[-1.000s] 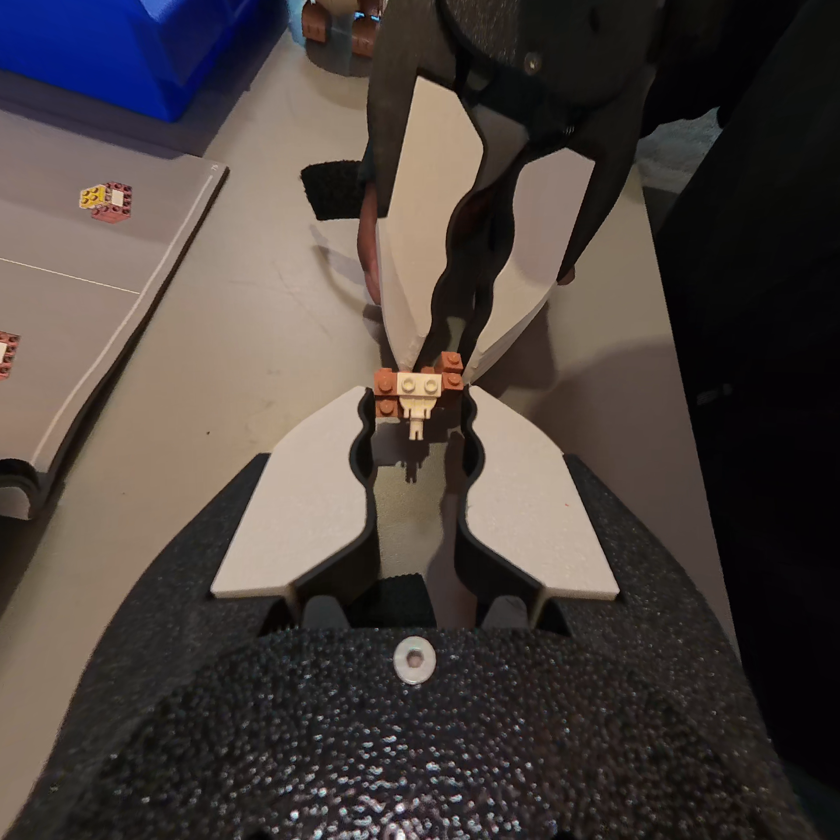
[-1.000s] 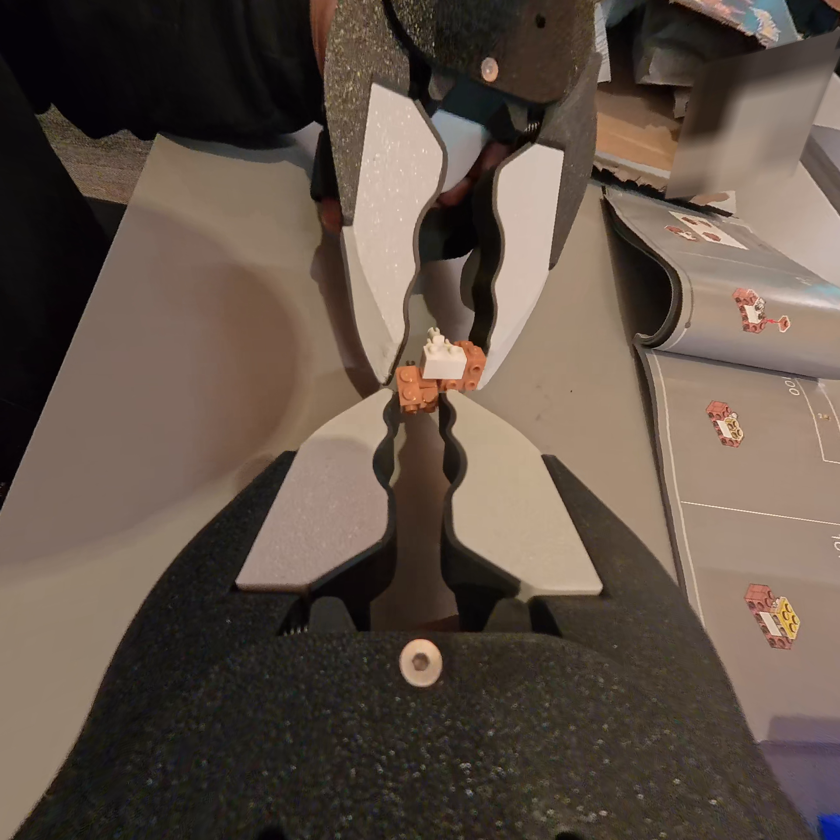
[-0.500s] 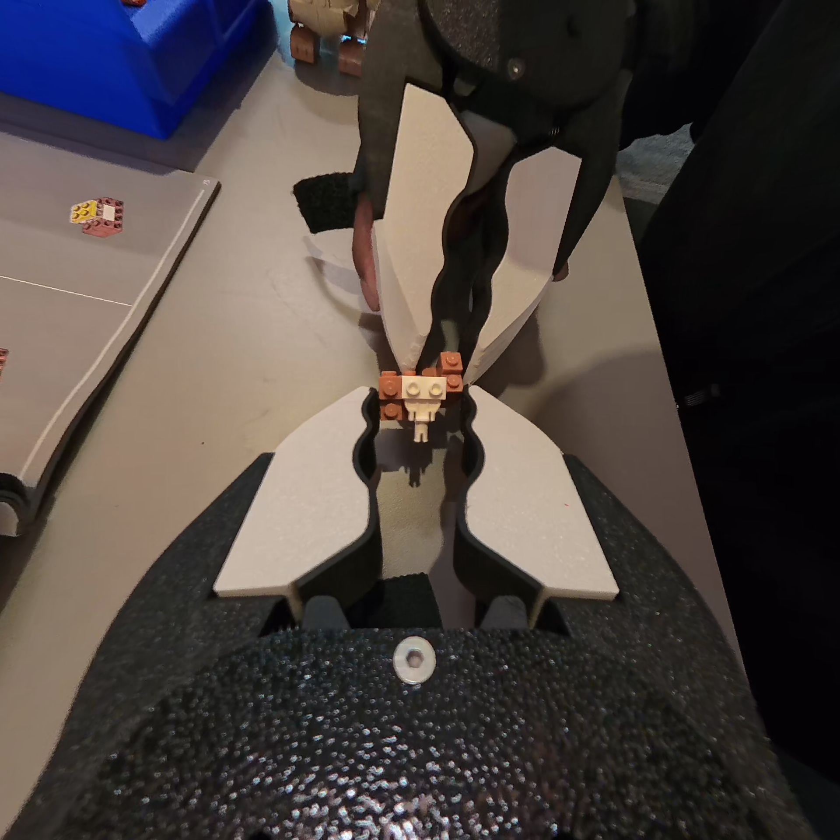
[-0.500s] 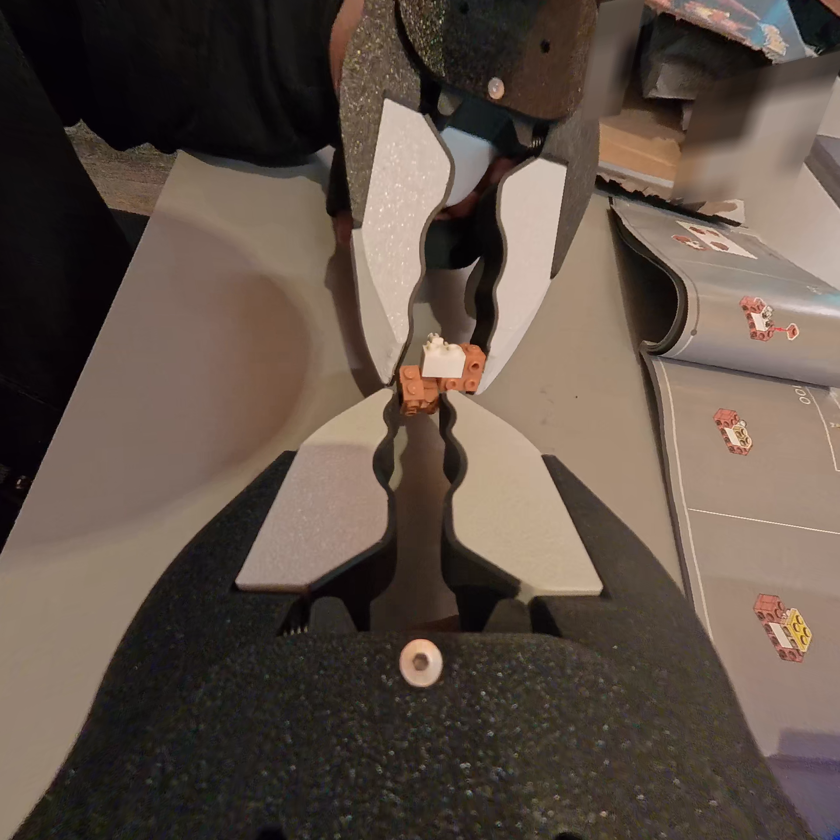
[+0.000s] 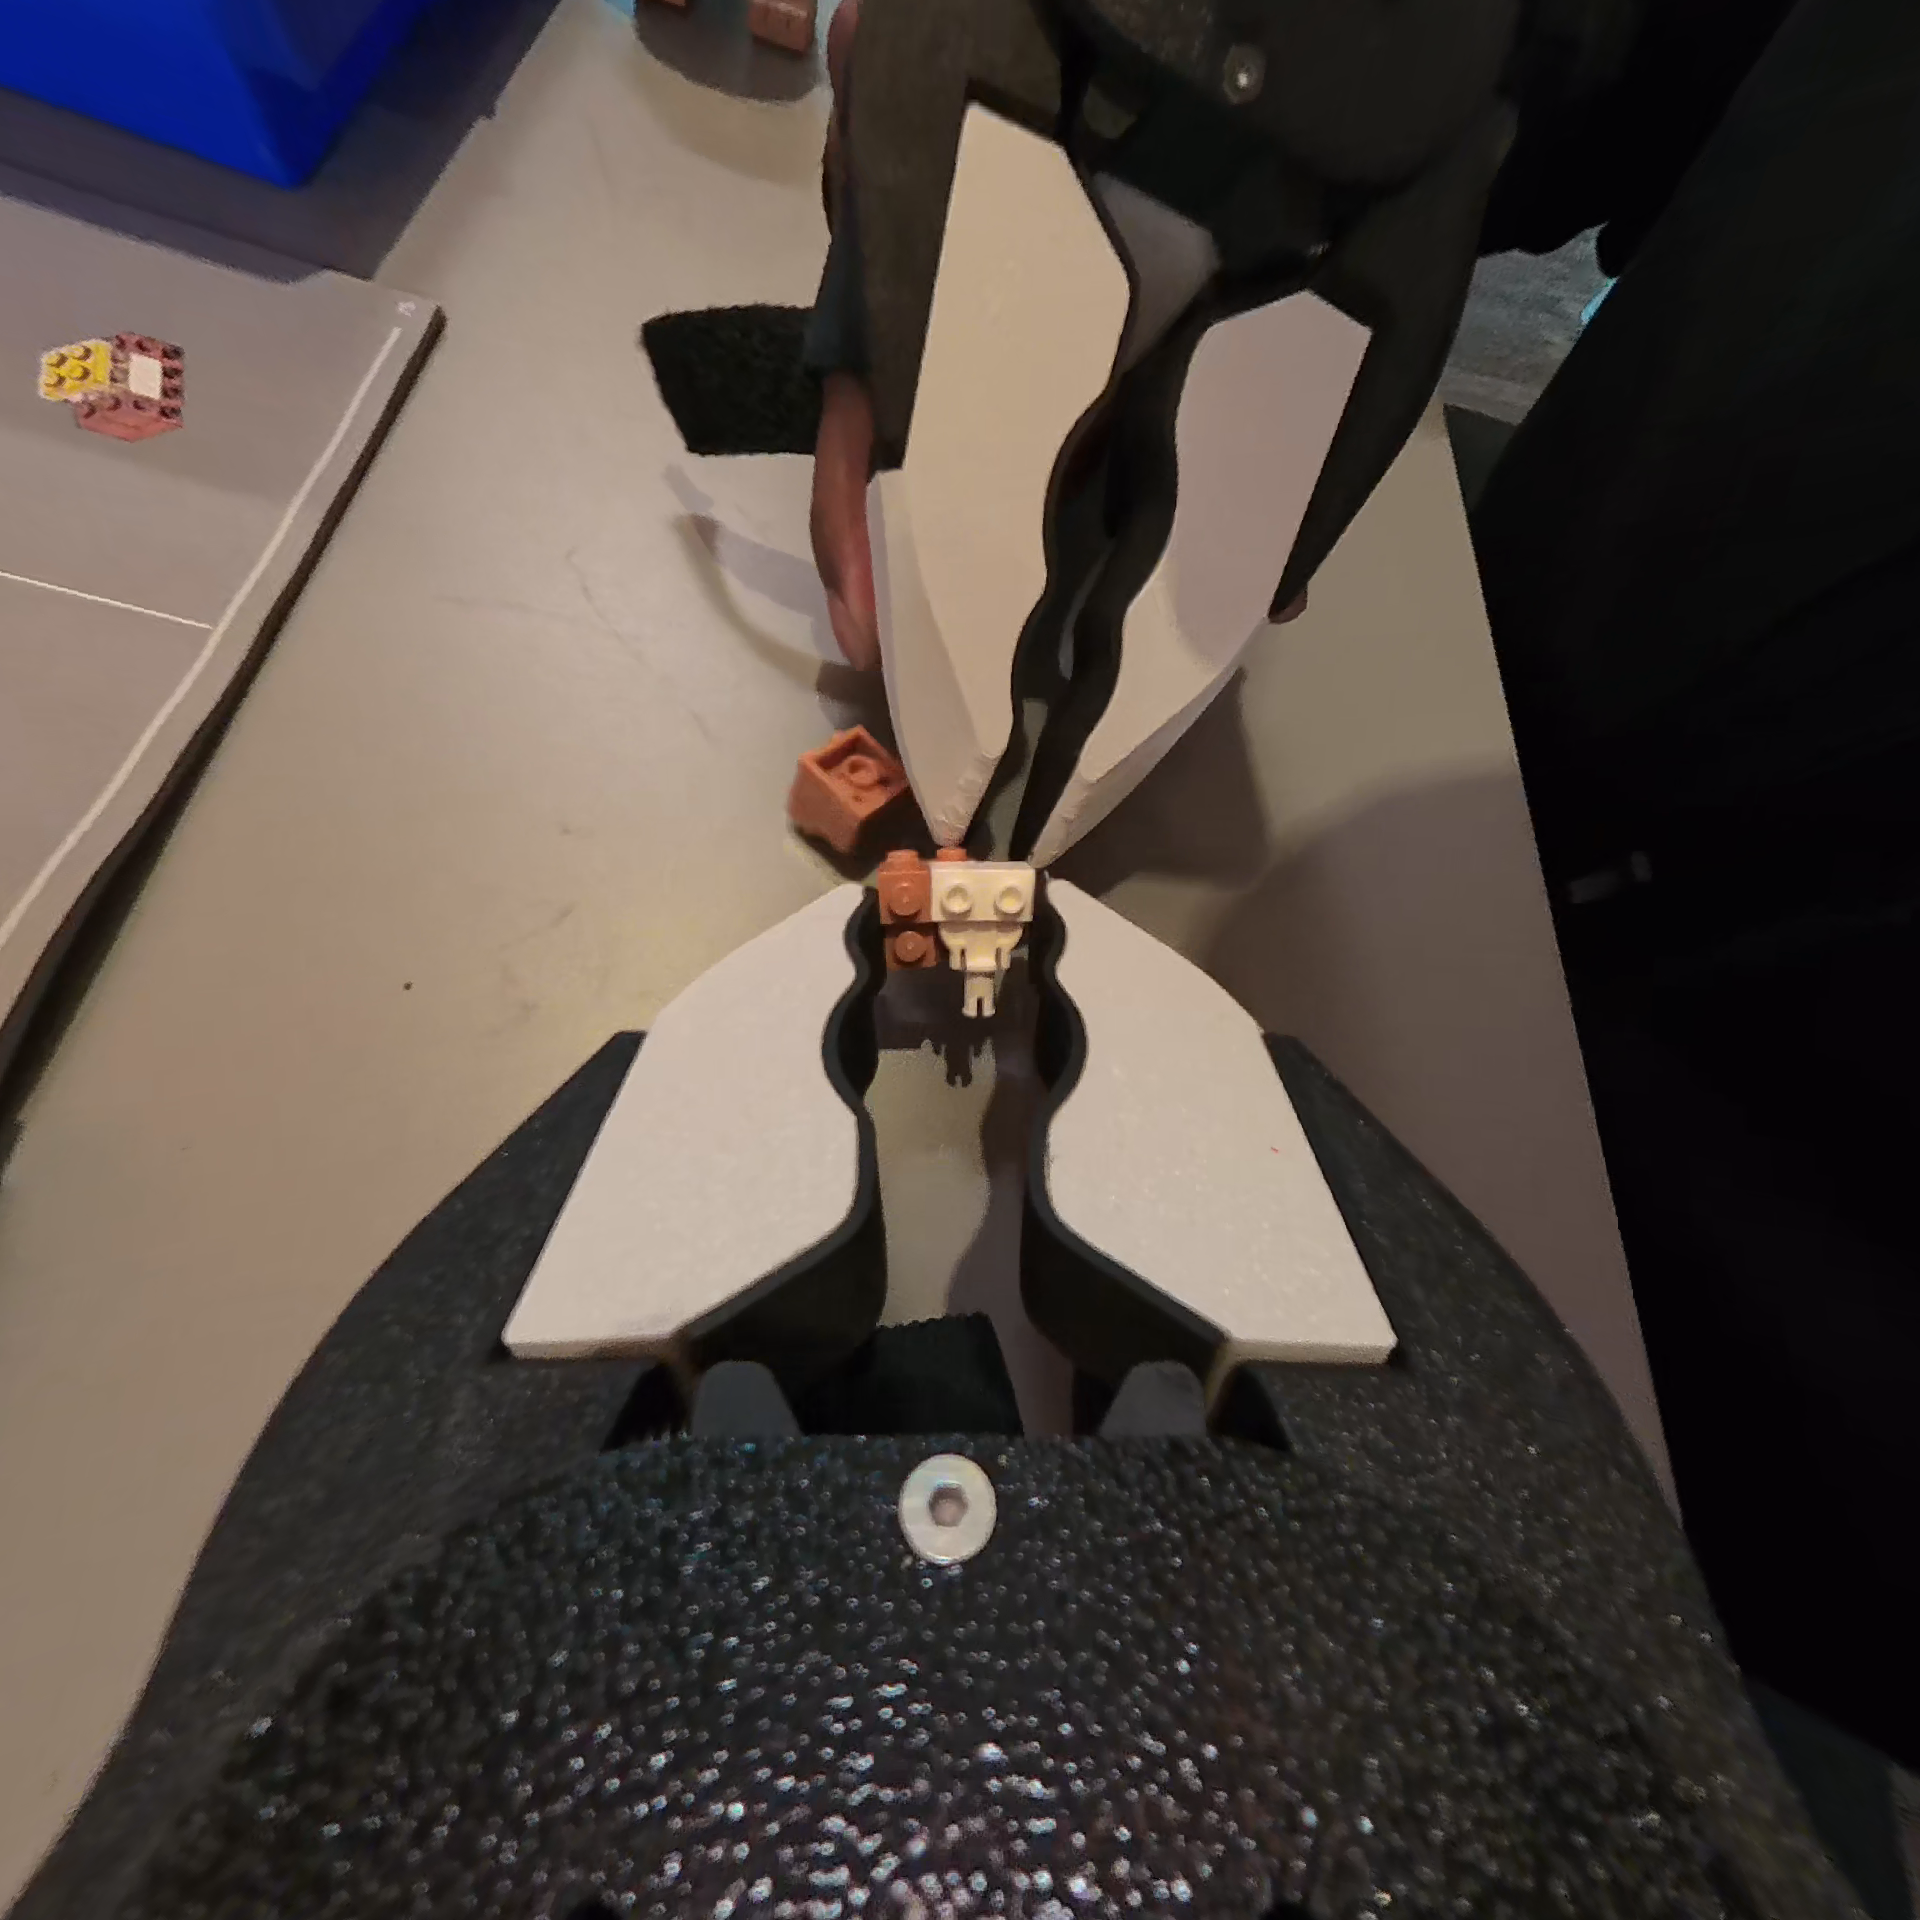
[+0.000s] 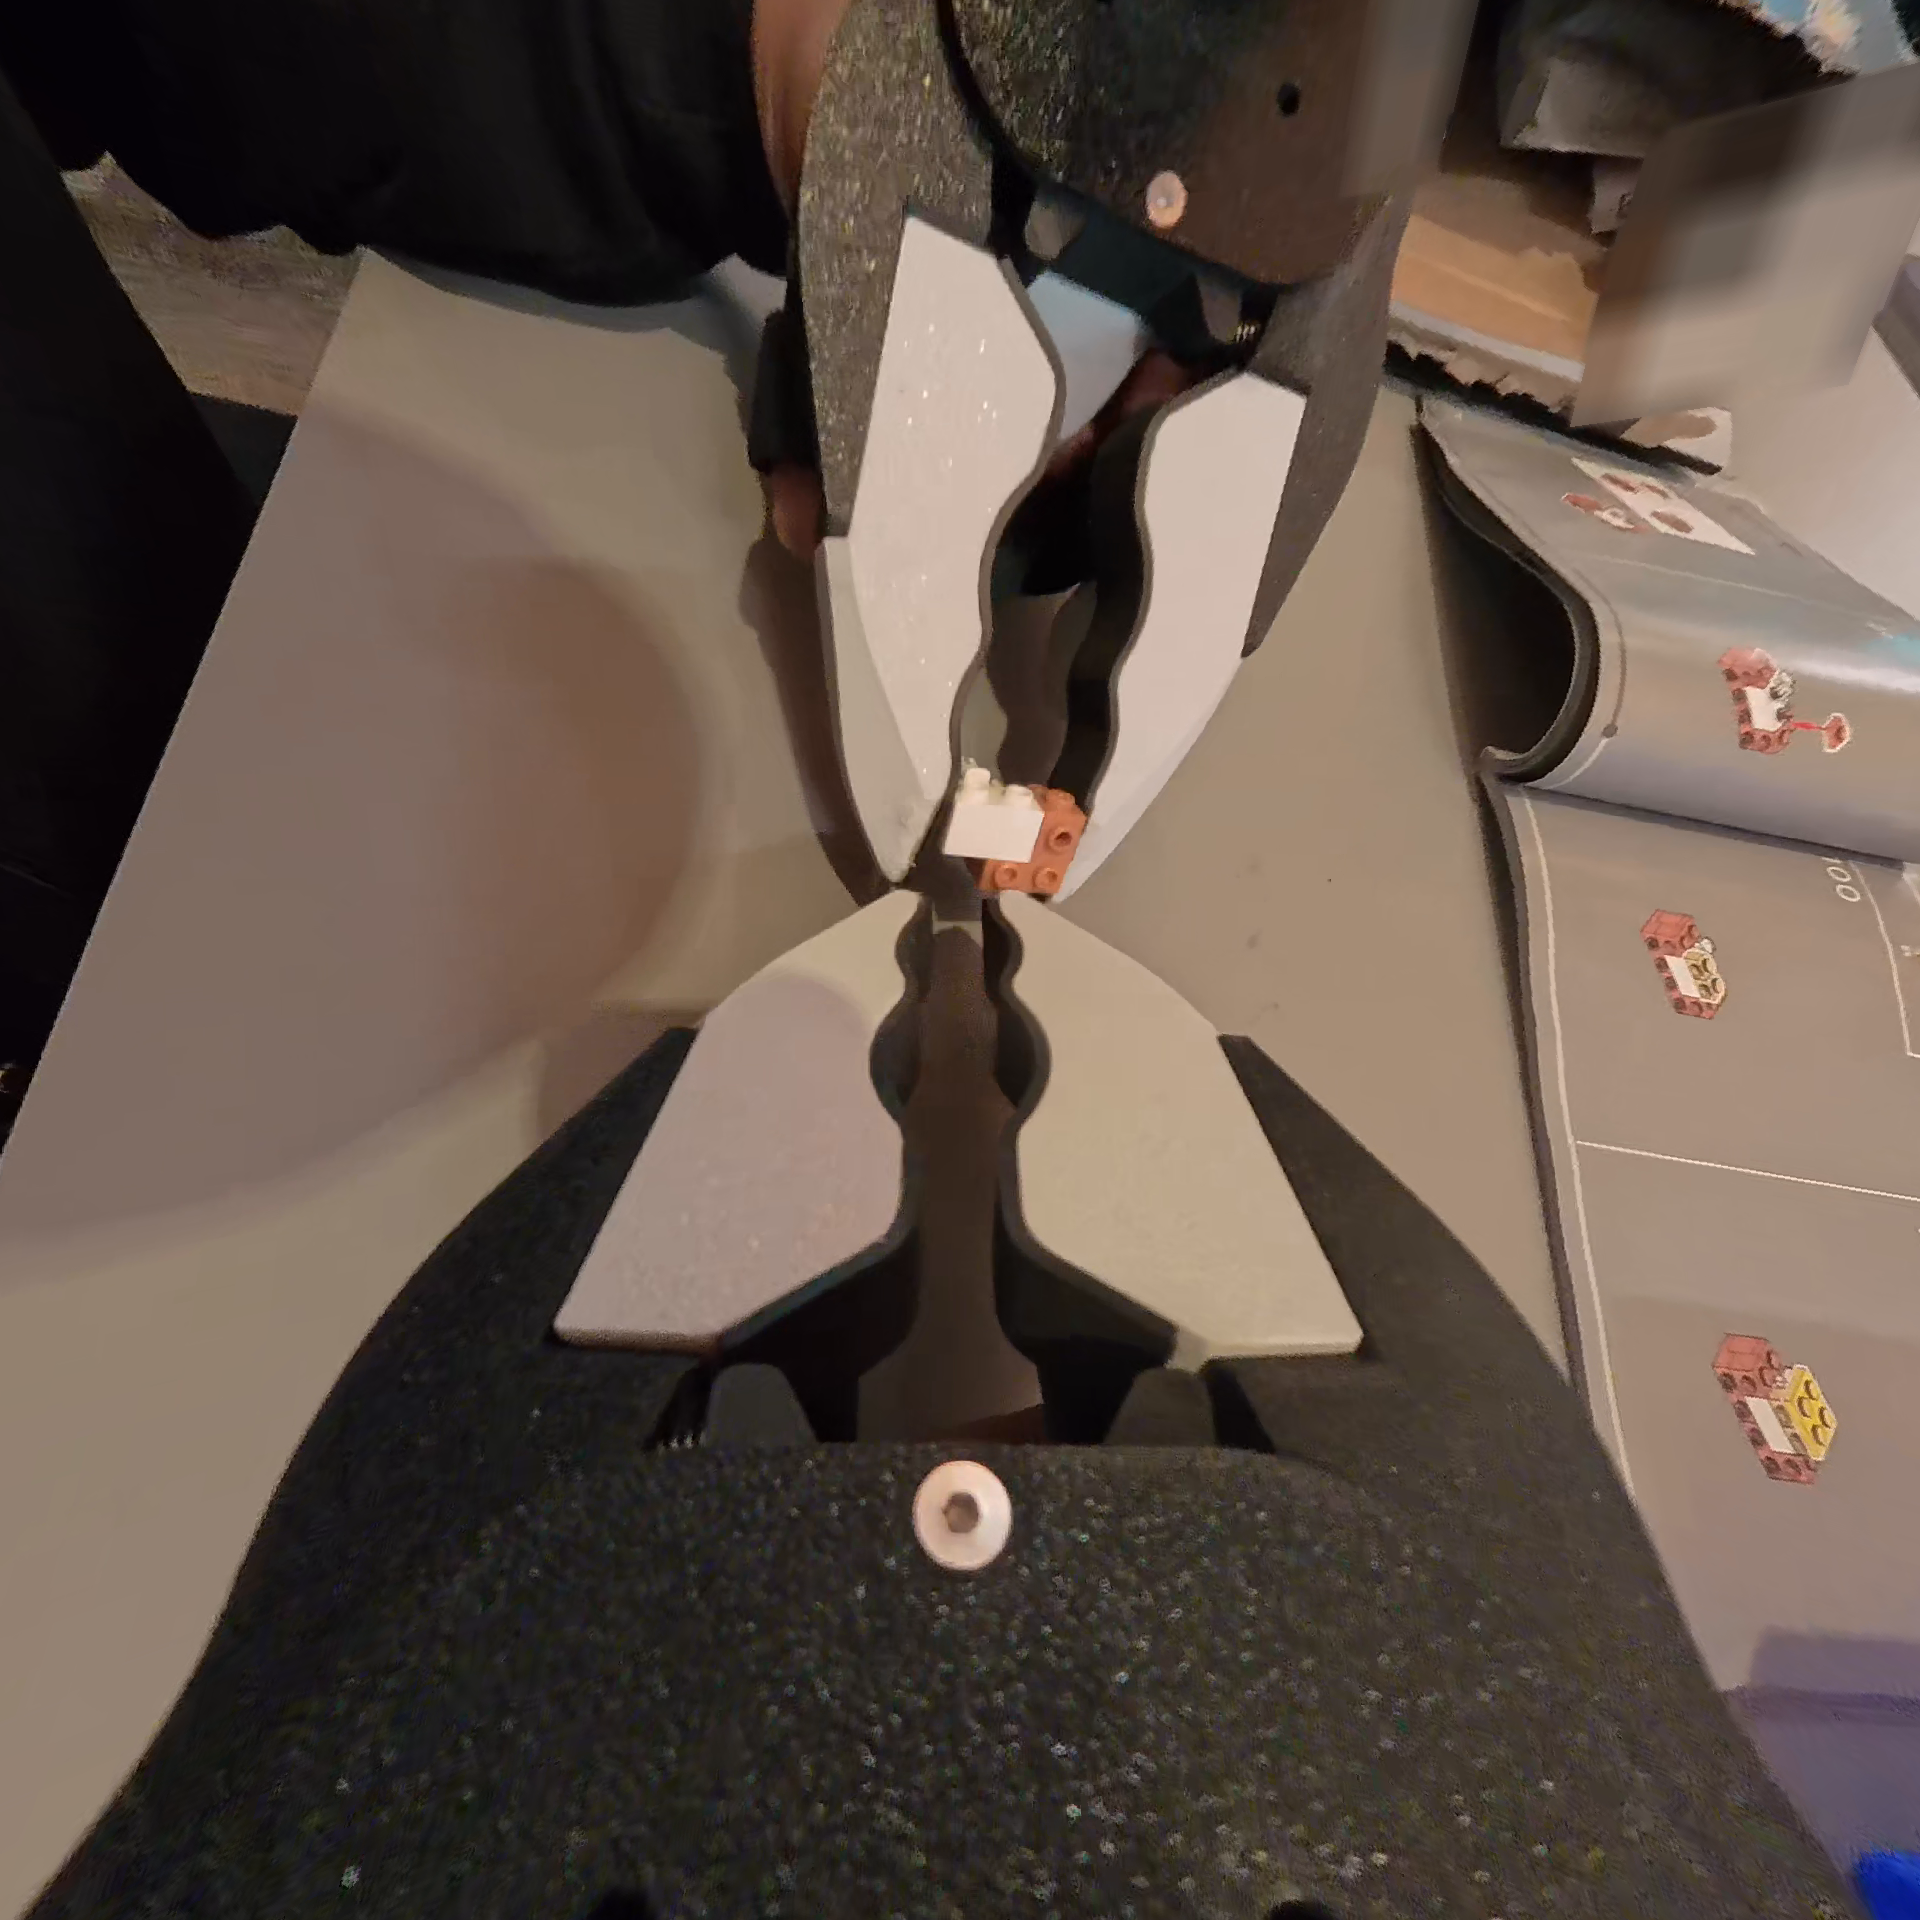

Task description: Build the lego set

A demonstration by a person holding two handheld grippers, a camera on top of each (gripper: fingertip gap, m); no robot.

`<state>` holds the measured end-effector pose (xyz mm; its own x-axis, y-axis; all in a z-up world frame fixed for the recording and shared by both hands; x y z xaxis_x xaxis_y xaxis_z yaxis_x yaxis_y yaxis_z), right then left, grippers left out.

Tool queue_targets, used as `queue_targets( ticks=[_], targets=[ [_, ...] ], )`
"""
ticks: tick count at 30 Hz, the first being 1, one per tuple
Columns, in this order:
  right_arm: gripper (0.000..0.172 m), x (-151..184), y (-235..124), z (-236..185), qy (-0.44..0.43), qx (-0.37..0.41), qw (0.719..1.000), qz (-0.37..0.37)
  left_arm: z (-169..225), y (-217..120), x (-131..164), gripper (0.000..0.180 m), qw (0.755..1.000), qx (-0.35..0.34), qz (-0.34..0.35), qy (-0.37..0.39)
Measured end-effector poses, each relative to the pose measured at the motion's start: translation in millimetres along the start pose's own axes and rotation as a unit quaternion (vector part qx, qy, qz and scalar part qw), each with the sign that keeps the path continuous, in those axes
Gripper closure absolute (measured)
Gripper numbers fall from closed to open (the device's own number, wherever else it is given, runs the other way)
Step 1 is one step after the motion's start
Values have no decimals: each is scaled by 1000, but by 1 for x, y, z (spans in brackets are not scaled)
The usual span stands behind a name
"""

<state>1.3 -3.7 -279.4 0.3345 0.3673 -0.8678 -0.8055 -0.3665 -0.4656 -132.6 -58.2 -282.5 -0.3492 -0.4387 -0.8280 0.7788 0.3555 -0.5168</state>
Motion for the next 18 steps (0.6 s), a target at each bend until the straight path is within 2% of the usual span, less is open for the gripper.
queue_targets(
  ticks=[5, 8, 14, 18],
  targets=[
    [154, 1, -8, 3, -25, 12, 999, -16, 0, 1, 1, 155, 1000, -8, -6, 0],
    [152, 2, -20, 16, 16, 38, 999, -15, -5, -2, 1, 155, 1000, -21, 0, -17],
    [144, 20, -16, 29, 51, 81, 990, -101, -9, -2, 2, 154, 998, -51, -13, -19],
    [133, 16, -8, 28, 103, 51, 989, -92, -10, -2, 2, 154, 998, -57, -14, -20]
  ],
)
Point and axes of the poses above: each gripper's, where its closed fingertips meet, y out along the fingers, x out of its underside, z = x × y across the jaws, the point moved 9 cm from there along -y, back along the fingers, and after that the axes turned 7 degrees about z, right-handed, at the moved point
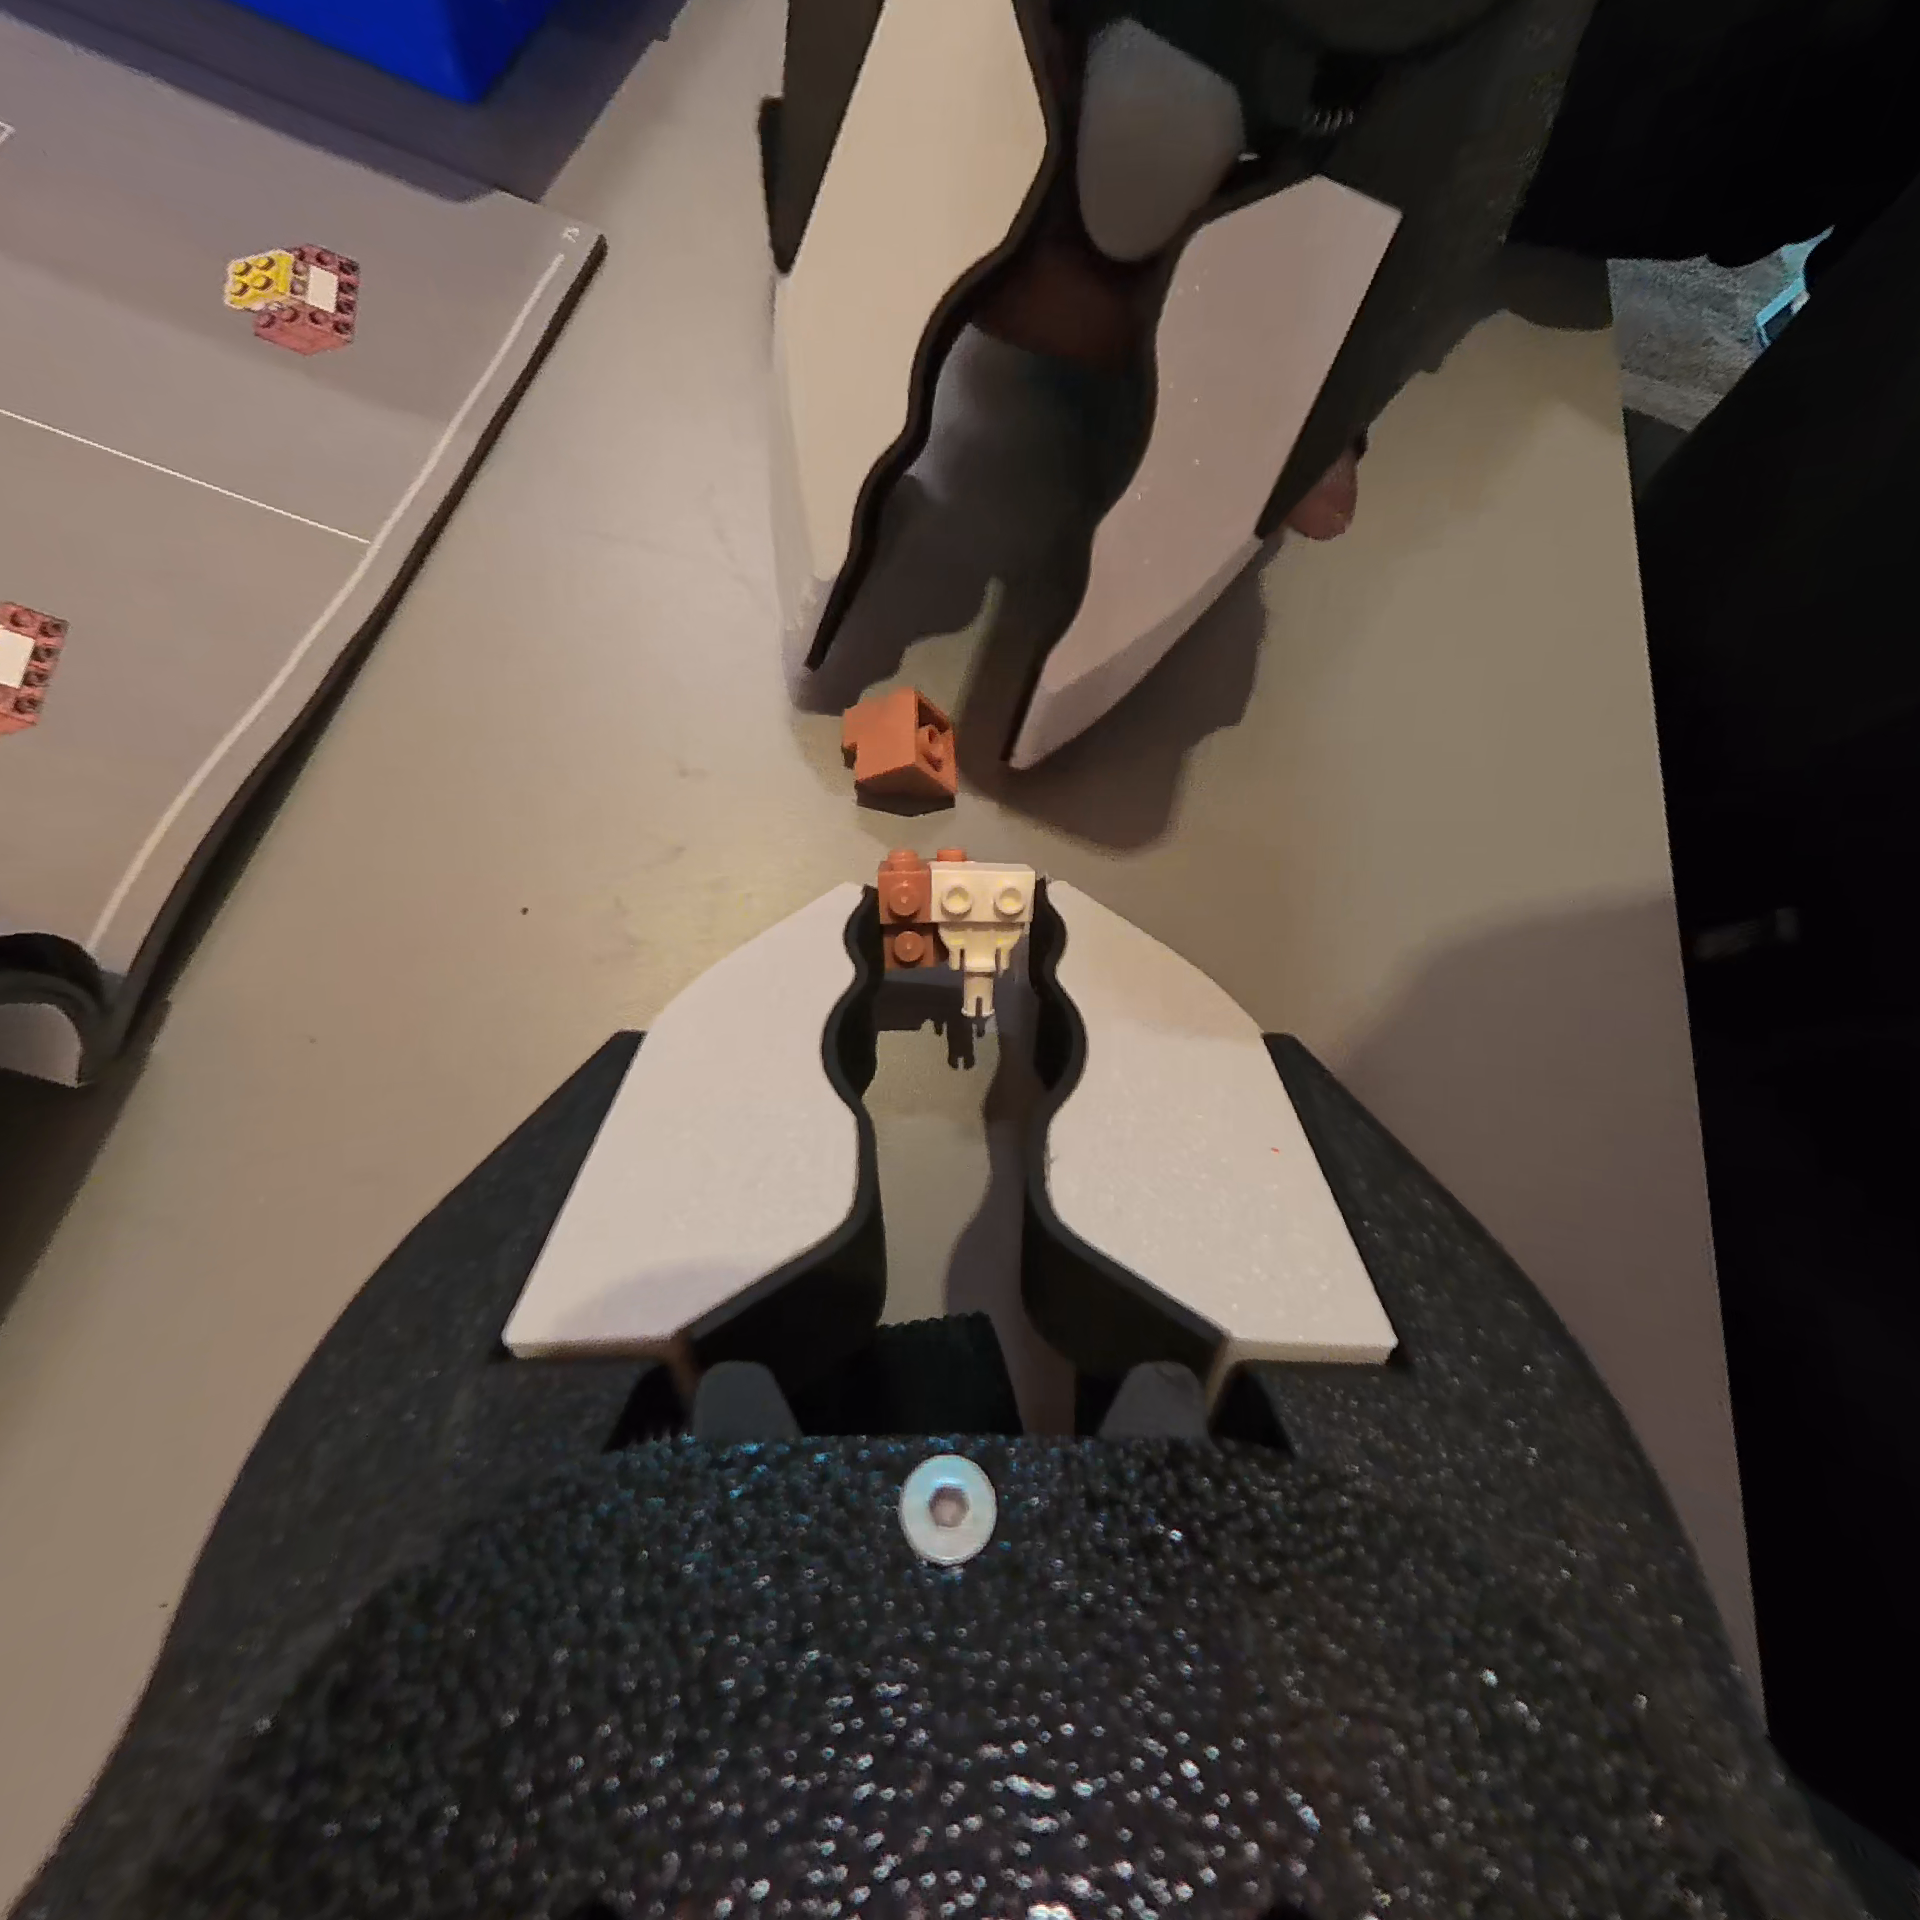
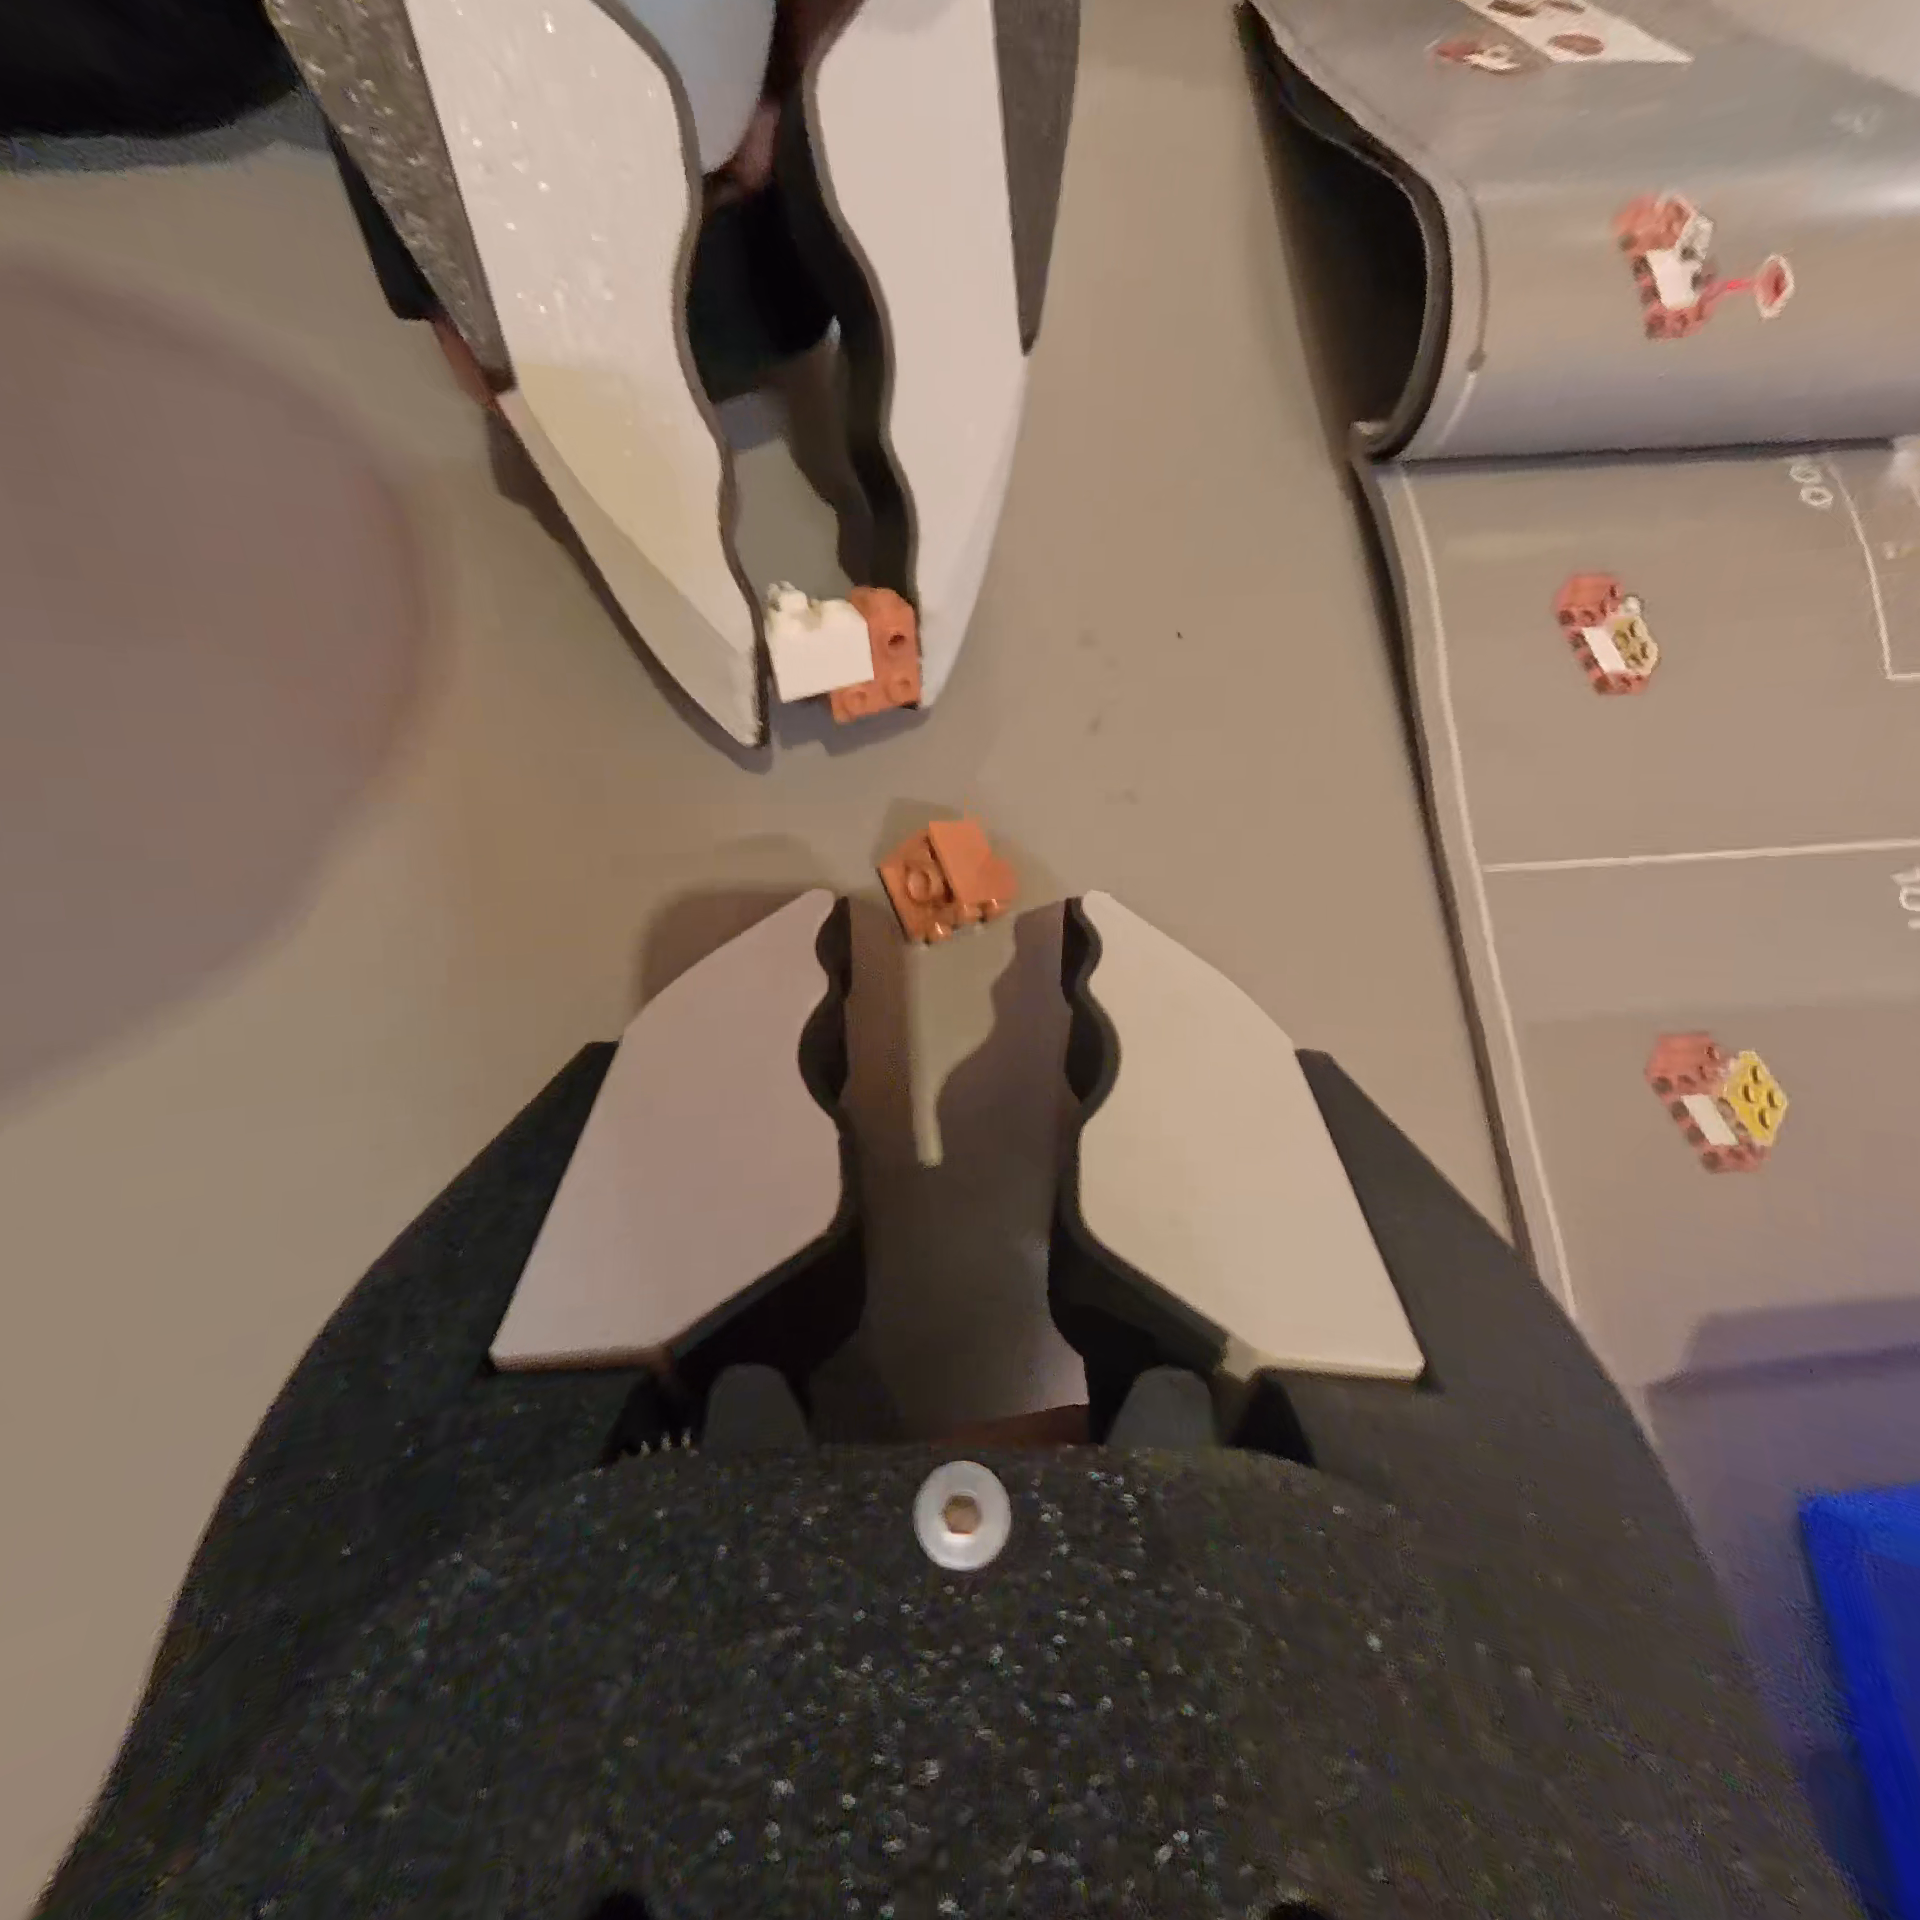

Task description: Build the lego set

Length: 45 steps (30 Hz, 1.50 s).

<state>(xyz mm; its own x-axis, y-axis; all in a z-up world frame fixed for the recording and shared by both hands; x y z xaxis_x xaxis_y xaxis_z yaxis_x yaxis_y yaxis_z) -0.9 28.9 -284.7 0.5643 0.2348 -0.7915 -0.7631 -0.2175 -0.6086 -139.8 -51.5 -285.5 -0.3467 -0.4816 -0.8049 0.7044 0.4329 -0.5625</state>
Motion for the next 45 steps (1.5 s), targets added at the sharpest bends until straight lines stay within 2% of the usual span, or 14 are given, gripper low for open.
queue_targets(
  ticks=[3, 6, 8, 10, 12, 16, 22, 27, 32, 36, 39, 45],
  targets=[
    [134, -1, 6, 0, -36, 1, 999, -14, 0, 0, 0, 154, 1000, 0, -3, 0],
    [147, -3, 10, 3, -23, -20, 999, -14, 1, 1, 1, 154, 1000, -1, -7, -2],
    [147, -4, 11, 2, -34, -21, 999, -18, 0, 1, 2, 154, 1000, -5, -10, -10],
    [148, -7, 10, -1, -77, 3, 997, -9, -1, 0, 2, 154, 1000, -8, -11, -20],
    [148, -11, 7, -10, -159, 33, 986, 26, -2, -1, 2, 154, 999, -7, -7, -35],
    [148, -17, -3, -30, -328, 88, 933, 120, -8, -8, 0, 154, 995, 10, 33, -94],
    [148, -15, -11, -43, -437, 132, 870, 187, -9, -19, -7, 154, 976, 87, 114, -162],
    [148, -10, -11, -53, -533, 182, 803, 195, -6, -20, -10, 155, 964, 130, 141, -182],
    [148, -5, -8, -59, -578, 197, 765, 205, -4, -13, -8, 155, 955, 161, 142, -203],
    [149, -2, -8, -60, -601, 201, 746, 206, -4, -11, -6, 155, 948, 178, 141, -221],
    [149, 0, -8, -61, -610, 197, 741, 201, -3, -10, -7, 155, 940, 196, 149, -236],
    [149, 4, -8, -57, -604, 197, 747, 195, -4, -6, -6, 155, 938, 187, 142, -253]
  ],
)
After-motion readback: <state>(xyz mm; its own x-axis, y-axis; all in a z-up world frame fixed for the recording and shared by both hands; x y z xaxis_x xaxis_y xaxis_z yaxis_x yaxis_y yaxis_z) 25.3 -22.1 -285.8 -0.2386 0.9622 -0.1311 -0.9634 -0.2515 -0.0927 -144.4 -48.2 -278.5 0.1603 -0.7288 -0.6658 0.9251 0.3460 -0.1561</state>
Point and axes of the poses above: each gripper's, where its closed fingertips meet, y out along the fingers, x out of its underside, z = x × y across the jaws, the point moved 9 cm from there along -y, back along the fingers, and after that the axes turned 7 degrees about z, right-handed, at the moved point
